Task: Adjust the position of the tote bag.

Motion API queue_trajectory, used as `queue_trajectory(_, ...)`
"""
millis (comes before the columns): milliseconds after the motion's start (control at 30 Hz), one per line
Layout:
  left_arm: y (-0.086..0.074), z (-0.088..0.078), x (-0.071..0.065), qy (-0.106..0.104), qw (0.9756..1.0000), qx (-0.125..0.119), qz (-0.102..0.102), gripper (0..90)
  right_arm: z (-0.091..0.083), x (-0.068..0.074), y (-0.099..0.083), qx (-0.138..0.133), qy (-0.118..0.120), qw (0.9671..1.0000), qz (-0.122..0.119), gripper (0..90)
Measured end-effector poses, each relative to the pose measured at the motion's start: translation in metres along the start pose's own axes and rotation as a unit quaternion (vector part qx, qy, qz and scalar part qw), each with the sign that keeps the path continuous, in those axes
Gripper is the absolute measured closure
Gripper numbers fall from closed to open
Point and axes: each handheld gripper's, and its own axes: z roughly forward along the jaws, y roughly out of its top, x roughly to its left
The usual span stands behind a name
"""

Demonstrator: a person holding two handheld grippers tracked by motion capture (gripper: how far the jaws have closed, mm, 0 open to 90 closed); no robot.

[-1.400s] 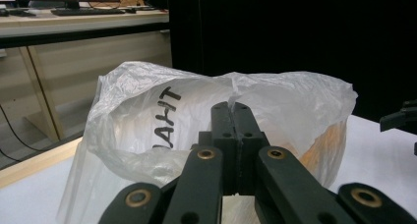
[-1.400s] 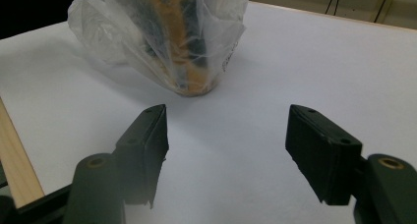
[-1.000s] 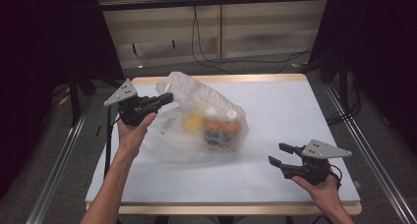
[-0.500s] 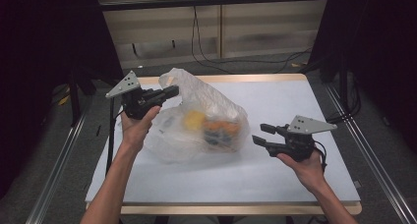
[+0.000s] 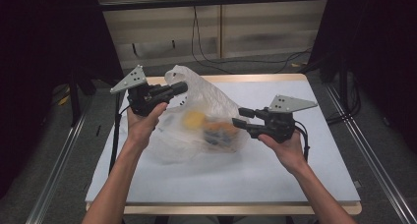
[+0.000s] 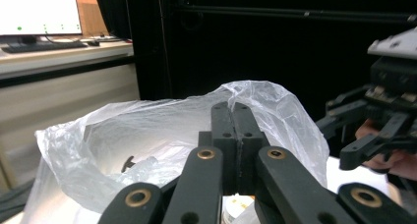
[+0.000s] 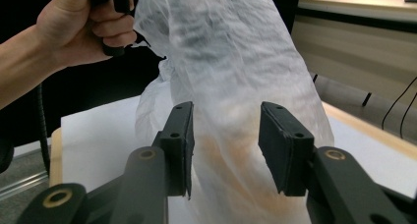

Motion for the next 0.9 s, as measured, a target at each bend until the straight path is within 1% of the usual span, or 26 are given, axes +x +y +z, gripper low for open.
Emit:
queue_trajectory(67,0.002,0.003,-0.003,-0.002,1.0000,0.004,0.002,90.0,0.004,0.003,0.007,0.002,-0.001,0.9999,-0.011,55.0)
queue_trajectory(167,0.005,0.007,-0.004,-0.005,1.0000,0.002,0.005,90.0,0.013,0.004,0.018,-0.001,0.005,0.9998,-0.019,48.7)
queue_trajectory(200,0.005,0.007,-0.004,-0.005,1.0000,0.002,0.005,90.0,0.013,0.004,0.018,-0.001,0.005,0.9998,-0.019,48.7)
queue_trajectory(233,0.008,0.009,-0.006,-0.005,0.9999,0.004,0.011,90.0,0.019,0.004,0.025,-0.002,0.006,0.9997,-0.023,44.9)
queue_trajectory(267,0.010,0.011,-0.007,-0.006,0.9999,0.004,0.013,90.0,0.023,0.004,0.029,-0.002,0.010,0.9997,-0.024,43.1)
queue_trajectory(300,0.010,0.011,-0.007,-0.006,0.9999,0.004,0.013,90.0,0.023,0.004,0.029,-0.002,0.010,0.9997,-0.024,43.1)
queue_trajectory(333,0.013,0.012,-0.008,-0.006,0.9997,0.008,0.022,90.0,0.030,0.006,0.038,-0.003,0.016,0.9995,-0.028,41.8)
queue_trajectory(367,0.015,0.013,-0.009,-0.011,0.9997,0.008,0.021,90.0,0.032,0.008,0.041,-0.005,0.017,0.9993,-0.032,41.5)
queue_trajectory(400,0.015,0.013,-0.009,-0.011,0.9997,0.008,0.021,90.0,0.032,0.008,0.041,-0.005,0.017,0.9993,-0.032,41.5)
queue_trajectory(433,0.017,0.014,-0.010,-0.011,0.9997,0.006,0.022,90.0,0.035,0.010,0.044,-0.006,0.017,0.9991,-0.038,41.6)
queue_trajectory(467,0.019,0.016,-0.010,-0.013,0.9995,0.006,0.026,90.0,0.040,0.014,0.052,-0.011,0.022,0.9989,-0.041,42.1)
queue_trajectory(500,0.020,0.016,-0.011,-0.013,0.9997,0.006,0.022,90.0,0.042,0.015,0.055,-0.010,0.021,0.9988,-0.044,42.1)
queue_trajectory(533,0.021,0.017,-0.012,-0.016,0.9996,0.005,0.023,90.0,0.045,0.015,0.057,-0.008,0.021,0.9987,-0.045,42.5)
queue_trajectory(600,0.024,0.018,-0.012,-0.019,0.9993,0.007,0.030,90.0,0.050,0.014,0.061,-0.007,0.020,0.9988,-0.044,43.3)
queue_trajectory(633,0.025,0.018,-0.013,-0.018,0.9995,0.004,0.025,90.0,0.052,0.013,0.063,-0.007,0.021,0.9989,-0.042,43.3)
queue_trajectory(667,0.025,0.018,-0.013,-0.018,0.9995,0.004,0.025,90.0,0.052,0.013,0.063,-0.007,0.021,0.9989,-0.042,43.3)
queue_trajectory(700,0.027,0.019,-0.013,-0.021,0.9994,0.006,0.028,90.0,0.055,0.012,0.067,-0.006,0.023,0.9987,-0.045,45.3)
queue_trajectory(800,0.032,0.020,-0.014,-0.025,0.9991,0.006,0.034,90.0,0.060,0.011,0.073,-0.003,0.024,0.9986,-0.048,45.6)
queue_trajectory(867,0.032,0.021,-0.014,-0.027,0.9991,0.005,0.033,90.0,0.061,0.010,0.073,-0.002,0.026,0.9986,-0.046,47.4)
queue_trajectory(900,0.034,0.023,-0.016,-0.028,0.9991,0.002,0.031,90.0,0.065,0.008,0.074,-0.002,0.029,0.9986,-0.044,51.8)
